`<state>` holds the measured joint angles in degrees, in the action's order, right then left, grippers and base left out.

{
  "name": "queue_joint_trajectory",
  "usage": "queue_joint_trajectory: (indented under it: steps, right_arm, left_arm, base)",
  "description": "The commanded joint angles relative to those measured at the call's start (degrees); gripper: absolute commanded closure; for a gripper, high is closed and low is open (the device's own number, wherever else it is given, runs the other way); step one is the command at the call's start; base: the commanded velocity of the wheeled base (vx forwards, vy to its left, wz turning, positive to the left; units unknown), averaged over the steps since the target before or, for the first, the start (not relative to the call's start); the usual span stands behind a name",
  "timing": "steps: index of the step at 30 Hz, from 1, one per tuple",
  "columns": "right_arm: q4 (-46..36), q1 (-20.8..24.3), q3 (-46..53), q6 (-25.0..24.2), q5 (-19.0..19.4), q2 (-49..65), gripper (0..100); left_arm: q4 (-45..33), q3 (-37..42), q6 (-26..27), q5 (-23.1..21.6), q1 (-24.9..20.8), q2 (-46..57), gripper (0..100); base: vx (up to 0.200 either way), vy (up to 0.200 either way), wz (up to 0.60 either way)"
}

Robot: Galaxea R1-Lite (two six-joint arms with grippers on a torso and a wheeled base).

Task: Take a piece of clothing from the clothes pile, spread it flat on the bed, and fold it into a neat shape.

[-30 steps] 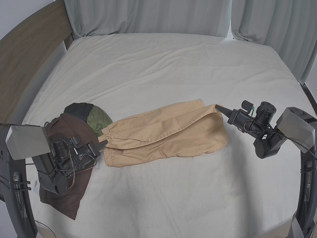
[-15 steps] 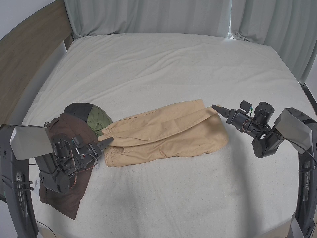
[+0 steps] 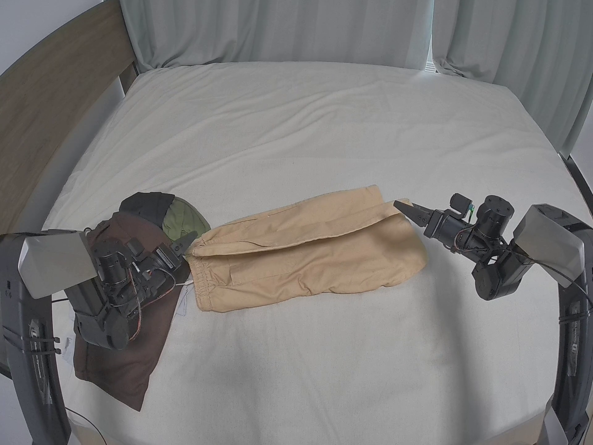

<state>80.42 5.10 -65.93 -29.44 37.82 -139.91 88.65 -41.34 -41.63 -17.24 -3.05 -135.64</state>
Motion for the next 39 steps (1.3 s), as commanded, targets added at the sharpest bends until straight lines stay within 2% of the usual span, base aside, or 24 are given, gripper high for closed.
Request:
queue_joint_trajectory:
  steps: [1, 14, 19, 26, 32, 39]
  right_arm:
    - [0.17, 0.09, 1.59, 0.26, -0.02, 1.57, 0]
    - [1.58, 0.62, 3.0, 0.35, -0.02, 2.36, 0]
    - [1.23, 0.71, 2.56, 0.44, -0.02, 2.45, 0]
    - [1.23, 0.53, 2.12, 0.44, -0.02, 2.01, 0]
    - [1.23, 0.44, 2.21, 0.44, -0.02, 2.1, 0]
    - [1.23, 0.44, 2.12, 0.44, -0.02, 2.45, 0]
  left_arm:
    - [0.03, 0.56, -0.21, -0.08, 0.06, 2.23, 0]
    - [0.03, 5.39, -5.48, -0.96, -0.91, 15.23, 0]
    - [-0.06, 11.54, -7.94, -5.97, -4.95, 19.1, 0]
    - [-0.14, 16.29, -7.76, -6.58, -9.96, 18.4, 0]
    - [-0.14, 16.82, -7.68, -6.58, -10.75, 15.5, 0]
    - [-0.06, 11.37, -7.5, -5.88, -10.58, 8.12, 0]
  base:
    - [0.0, 0.0, 0.0]
    - [0.0, 0.0, 0.0]
    - [0.0, 0.0, 0.0]
    - [0.0, 0.0, 0.0]
    - [0.0, 0.0, 0.0]
    - [0.0, 0.0, 0.0]
